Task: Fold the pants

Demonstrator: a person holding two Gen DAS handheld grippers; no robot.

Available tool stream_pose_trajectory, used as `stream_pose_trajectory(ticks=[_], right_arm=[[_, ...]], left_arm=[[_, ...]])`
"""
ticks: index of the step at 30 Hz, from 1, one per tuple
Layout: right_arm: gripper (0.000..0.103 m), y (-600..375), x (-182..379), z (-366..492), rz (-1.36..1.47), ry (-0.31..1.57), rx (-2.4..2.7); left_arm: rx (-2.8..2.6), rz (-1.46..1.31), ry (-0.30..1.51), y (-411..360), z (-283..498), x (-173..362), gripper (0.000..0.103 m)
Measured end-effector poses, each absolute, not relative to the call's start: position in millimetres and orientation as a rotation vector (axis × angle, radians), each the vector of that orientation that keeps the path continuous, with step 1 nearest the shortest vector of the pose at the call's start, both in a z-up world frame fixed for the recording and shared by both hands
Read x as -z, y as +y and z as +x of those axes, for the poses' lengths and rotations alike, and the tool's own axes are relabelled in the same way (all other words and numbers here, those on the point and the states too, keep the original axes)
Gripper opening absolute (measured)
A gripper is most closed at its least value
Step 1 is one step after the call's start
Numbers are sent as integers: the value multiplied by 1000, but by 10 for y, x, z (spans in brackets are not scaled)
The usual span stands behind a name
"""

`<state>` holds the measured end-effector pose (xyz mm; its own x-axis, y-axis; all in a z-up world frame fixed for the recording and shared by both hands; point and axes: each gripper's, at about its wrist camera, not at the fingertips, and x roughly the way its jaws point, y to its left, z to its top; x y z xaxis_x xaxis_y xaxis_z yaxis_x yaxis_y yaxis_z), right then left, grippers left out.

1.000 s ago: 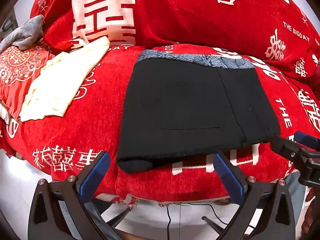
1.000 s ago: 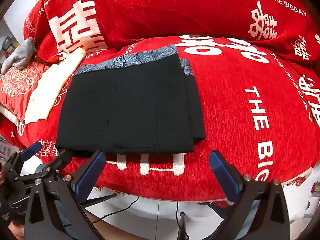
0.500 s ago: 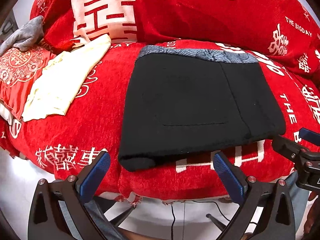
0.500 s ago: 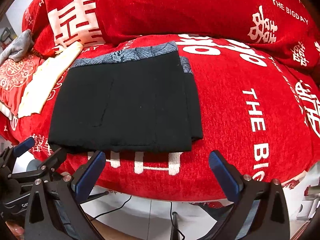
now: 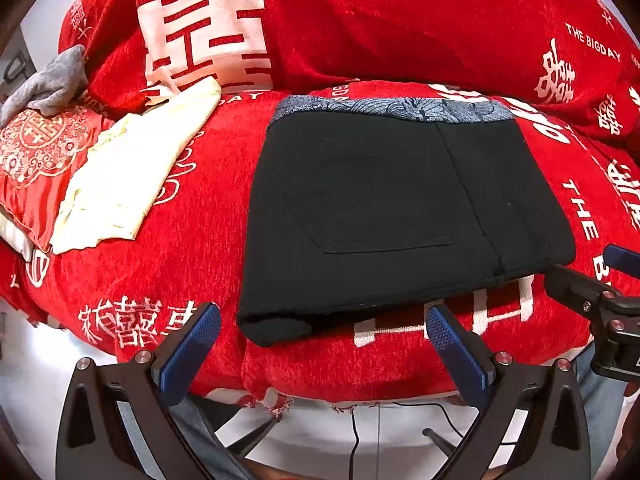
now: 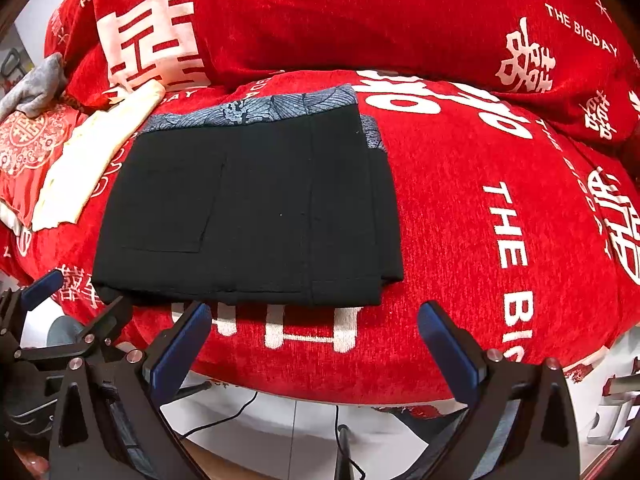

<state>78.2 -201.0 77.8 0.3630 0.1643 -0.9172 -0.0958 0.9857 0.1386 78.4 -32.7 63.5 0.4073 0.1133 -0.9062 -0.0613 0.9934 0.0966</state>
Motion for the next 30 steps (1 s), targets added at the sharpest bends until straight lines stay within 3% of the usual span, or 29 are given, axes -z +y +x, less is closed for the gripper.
stream_pose_trajectory(ticks=[30], right_arm=[[103,-1991,-762,801,48,1193,-170]], left_arm=[[-83,83,1128,-417,754,-636,103]])
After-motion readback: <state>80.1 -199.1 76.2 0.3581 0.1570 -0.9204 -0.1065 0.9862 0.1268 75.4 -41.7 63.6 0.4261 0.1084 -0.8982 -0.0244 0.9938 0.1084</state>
